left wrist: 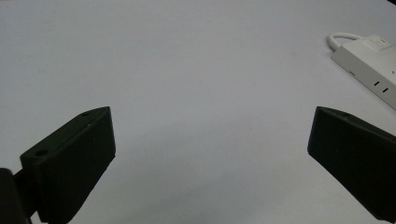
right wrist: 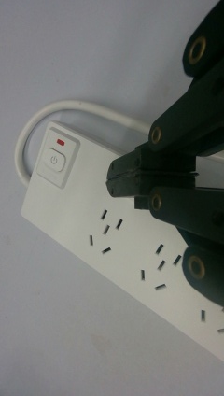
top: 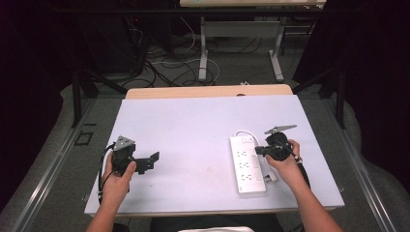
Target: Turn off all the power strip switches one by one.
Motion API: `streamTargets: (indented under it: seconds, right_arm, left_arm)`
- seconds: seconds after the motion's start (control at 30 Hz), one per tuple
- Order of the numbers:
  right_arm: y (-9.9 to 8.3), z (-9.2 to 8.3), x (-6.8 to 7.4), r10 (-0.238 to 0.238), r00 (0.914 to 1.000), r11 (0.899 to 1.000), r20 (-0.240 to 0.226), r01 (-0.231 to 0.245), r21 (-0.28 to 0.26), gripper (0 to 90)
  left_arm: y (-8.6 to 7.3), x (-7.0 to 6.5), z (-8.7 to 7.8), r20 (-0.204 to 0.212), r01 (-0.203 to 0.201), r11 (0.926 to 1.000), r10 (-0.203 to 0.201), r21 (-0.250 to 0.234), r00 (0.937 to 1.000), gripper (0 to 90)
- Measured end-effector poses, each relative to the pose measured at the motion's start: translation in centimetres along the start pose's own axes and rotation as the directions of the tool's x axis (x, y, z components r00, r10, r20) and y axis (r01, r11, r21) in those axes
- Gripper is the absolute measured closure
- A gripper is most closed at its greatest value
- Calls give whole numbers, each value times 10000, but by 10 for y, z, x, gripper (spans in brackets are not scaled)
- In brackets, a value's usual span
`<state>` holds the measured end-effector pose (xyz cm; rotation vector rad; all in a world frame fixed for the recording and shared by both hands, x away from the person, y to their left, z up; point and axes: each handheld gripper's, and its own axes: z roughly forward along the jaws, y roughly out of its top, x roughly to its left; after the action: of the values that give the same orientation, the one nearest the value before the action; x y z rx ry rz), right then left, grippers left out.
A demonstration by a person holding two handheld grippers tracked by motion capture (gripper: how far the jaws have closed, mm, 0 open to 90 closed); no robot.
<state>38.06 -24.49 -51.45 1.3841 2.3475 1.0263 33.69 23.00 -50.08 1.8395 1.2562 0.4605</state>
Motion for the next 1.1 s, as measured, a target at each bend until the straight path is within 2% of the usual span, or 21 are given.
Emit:
streamTargets:
  seconds: [0.13, 0.27, 0.8, 1.1]
  right_arm:
    - [-2, 4, 0, 291, 9995, 9996, -103, -290, 16, 900]
    - [-2, 7, 1, 117, 9999, 9999, -60, -117, 67, 900]
    - [-3, 14, 0, 349, 9992, 9992, -175, -346, 177, 900]
    - [-3, 15, 3, 213, 9998, 9996, -43, -212, 202, 900]
  left_arm:
    - [0, 0, 0, -10, 11, 10000, -10, 1, 10000, 10]
    - [0, 0, 0, -1, -1, 10000, 1, 12, 10000, 10]
    - [0, 0, 0, -12, -11, 10000, 11, 16, 10000, 10]
    - [0, 0, 0, -27, -1, 10000, 1, 0, 10000, 9]
